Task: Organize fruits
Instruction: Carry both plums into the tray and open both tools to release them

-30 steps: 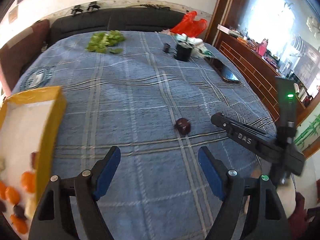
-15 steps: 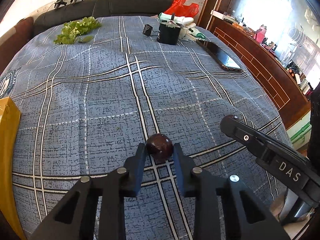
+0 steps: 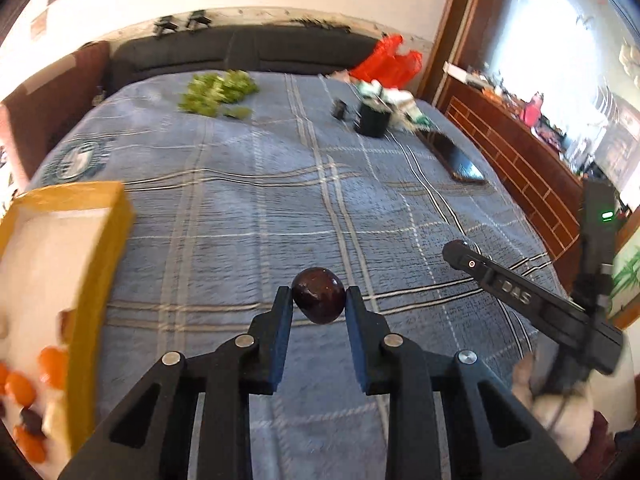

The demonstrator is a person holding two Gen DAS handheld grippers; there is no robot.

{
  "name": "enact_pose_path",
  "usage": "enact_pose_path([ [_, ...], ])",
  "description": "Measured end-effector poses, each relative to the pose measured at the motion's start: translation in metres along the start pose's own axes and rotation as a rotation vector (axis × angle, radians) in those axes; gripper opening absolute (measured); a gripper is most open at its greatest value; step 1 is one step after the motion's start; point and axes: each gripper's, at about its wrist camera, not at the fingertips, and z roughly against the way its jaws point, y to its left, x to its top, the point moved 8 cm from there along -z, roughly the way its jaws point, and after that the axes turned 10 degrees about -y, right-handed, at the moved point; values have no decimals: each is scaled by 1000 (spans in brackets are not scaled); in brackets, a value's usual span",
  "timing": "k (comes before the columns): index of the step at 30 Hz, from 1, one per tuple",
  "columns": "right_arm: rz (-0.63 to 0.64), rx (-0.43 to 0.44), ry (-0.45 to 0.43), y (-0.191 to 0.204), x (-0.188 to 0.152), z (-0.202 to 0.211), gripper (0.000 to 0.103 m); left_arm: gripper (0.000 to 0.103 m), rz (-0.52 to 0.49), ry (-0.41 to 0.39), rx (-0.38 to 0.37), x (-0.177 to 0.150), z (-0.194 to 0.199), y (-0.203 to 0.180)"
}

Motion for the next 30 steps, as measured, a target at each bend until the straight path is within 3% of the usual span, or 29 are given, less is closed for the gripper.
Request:
enact_pose_path([
  [6, 16, -26, -36, 0, 4, 5, 28, 26, 77, -85, 78, -1, 65, 57],
  [10, 33, 8, -24, 19, 1, 13, 28, 26, 116, -121, 164, -8, 101, 104],
  [17, 151, 156, 29, 112, -26, 35, 29, 26, 240, -138, 349, -37, 143, 203],
  [20, 209, 239, 84, 162, -45, 35, 29, 26, 287, -133, 392, -49, 153, 231],
  [27, 284, 457, 278, 275, -106, 23, 30, 26, 356, -103, 417, -79, 159, 270],
  [30, 314, 505, 330, 312, -126, 15, 30, 26, 361, -91, 418, -85, 158, 278],
])
